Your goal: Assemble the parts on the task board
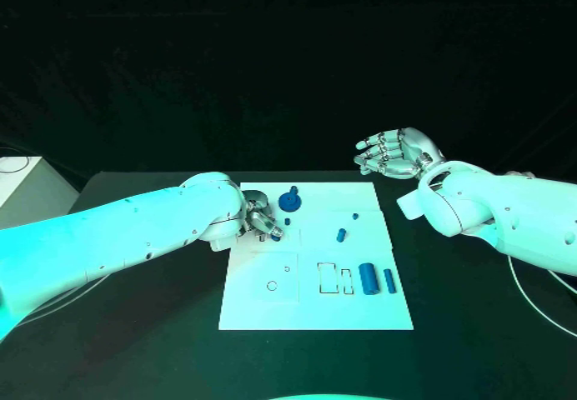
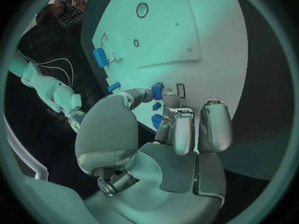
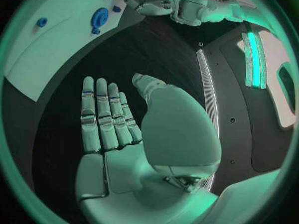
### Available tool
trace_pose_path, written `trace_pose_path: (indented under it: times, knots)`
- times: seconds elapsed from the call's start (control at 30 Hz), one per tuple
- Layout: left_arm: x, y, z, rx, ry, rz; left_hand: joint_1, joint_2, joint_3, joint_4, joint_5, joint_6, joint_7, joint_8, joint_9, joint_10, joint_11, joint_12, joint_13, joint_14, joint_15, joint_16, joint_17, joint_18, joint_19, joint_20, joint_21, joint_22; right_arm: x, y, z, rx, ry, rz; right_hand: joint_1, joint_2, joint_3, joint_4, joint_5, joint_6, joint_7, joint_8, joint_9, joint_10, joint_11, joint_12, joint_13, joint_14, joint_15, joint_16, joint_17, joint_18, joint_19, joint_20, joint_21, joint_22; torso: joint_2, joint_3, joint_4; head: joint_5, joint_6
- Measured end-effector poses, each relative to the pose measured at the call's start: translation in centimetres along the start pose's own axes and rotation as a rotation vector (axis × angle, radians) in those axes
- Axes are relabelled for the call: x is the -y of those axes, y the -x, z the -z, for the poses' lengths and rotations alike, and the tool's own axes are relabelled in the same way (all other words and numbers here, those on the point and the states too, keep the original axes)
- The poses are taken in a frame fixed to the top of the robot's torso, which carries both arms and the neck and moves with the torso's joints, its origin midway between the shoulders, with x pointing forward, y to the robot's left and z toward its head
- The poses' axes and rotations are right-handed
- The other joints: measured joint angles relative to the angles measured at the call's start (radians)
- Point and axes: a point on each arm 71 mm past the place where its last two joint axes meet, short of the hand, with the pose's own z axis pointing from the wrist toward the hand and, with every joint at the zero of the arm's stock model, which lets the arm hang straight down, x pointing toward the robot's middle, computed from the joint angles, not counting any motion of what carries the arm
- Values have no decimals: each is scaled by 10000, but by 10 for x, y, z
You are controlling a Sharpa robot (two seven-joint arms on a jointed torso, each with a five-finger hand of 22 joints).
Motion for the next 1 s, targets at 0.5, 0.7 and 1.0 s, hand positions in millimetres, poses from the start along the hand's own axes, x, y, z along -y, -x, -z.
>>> trace_pose_path:
  times: [0.5,0.7,1.0]
  knots:
    - [4,0,-2,10,23,-105,-150,149,-41,-41,15,40,-1,35,22,87,23,70,159,1,0,0,0,0,0,0,0,19,0,0,1,-29,-17,-34,0,0,-27,-27,0,0,-1,-38,-18,0,0,0,-65,19,19,-39,-39,-1,-36,36,0,-80,1,12,12,-42,-50]
    - [4,-1,-3,6,33,-107,-215,210,-169,-168,-81,112,-41,34,105,157,24,129,286,2,-76,0,0,0,0,0,0,19,0,0,2,-41,-26,-41,1,0,-27,-27,0,0,-2,-38,-18,0,0,0,-87,18,18,-77,-56,0,-36,35,0,-108,-7,13,10,-65,-61]
    - [5,-2,-4,-18,53,-126,-467,169,-473,-473,-224,41,-191,135,240,214,-31,139,320,1,-147,0,0,0,35,-39,0,15,0,0,2,-68,-29,-57,1,0,1,-55,0,0,-2,-38,-28,0,0,0,-117,18,18,-81,-76,0,-36,35,0,-150,-9,13,10,-90,-82]
